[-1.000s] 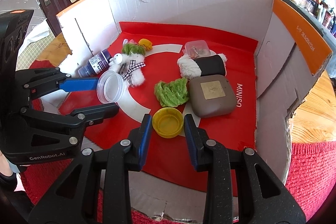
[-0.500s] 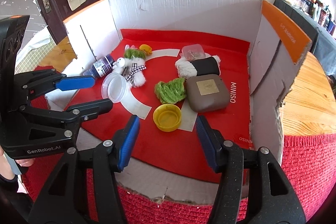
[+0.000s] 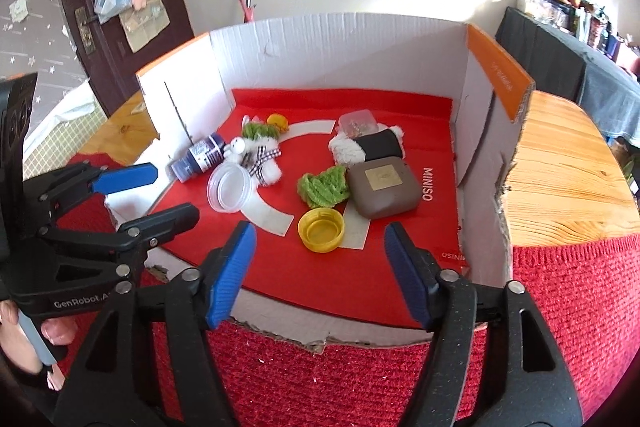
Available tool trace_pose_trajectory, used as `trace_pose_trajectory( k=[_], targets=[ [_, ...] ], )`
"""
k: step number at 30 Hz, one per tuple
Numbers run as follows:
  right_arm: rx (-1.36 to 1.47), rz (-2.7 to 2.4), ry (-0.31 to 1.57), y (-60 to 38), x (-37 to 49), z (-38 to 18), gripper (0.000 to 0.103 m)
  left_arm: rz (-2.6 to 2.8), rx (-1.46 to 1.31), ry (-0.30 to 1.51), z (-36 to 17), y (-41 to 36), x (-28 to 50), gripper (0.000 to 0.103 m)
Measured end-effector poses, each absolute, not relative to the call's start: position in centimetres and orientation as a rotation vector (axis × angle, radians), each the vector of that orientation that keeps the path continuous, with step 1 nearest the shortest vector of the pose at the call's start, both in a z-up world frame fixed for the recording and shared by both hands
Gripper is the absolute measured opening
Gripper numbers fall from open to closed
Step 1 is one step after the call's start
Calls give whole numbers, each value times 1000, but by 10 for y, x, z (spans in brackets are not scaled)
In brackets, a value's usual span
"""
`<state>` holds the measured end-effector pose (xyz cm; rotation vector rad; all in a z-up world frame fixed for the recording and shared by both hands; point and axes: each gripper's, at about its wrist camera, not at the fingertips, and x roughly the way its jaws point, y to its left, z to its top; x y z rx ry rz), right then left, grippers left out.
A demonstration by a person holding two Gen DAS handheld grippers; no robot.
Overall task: Organize objects
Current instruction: 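Withdraw both open tools up and back from the cardboard box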
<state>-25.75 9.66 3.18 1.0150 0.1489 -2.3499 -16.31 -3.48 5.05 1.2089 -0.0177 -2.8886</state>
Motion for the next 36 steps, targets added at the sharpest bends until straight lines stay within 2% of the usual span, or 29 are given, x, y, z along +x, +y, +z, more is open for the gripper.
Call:
trace_pose_trajectory(
  k=[18,22,36],
  targets=[
    [874,-2531,100,108,-243,28,76,-2859,1015,-27,50,-29,-151,89],
    [854,-2539,100,107,-240,28,82,-2855,997,-13,48,-30,-149,93],
    [863,-2553,107,107,-240,27,83,-2843,997,-9,41,-34,-147,96]
  ],
)
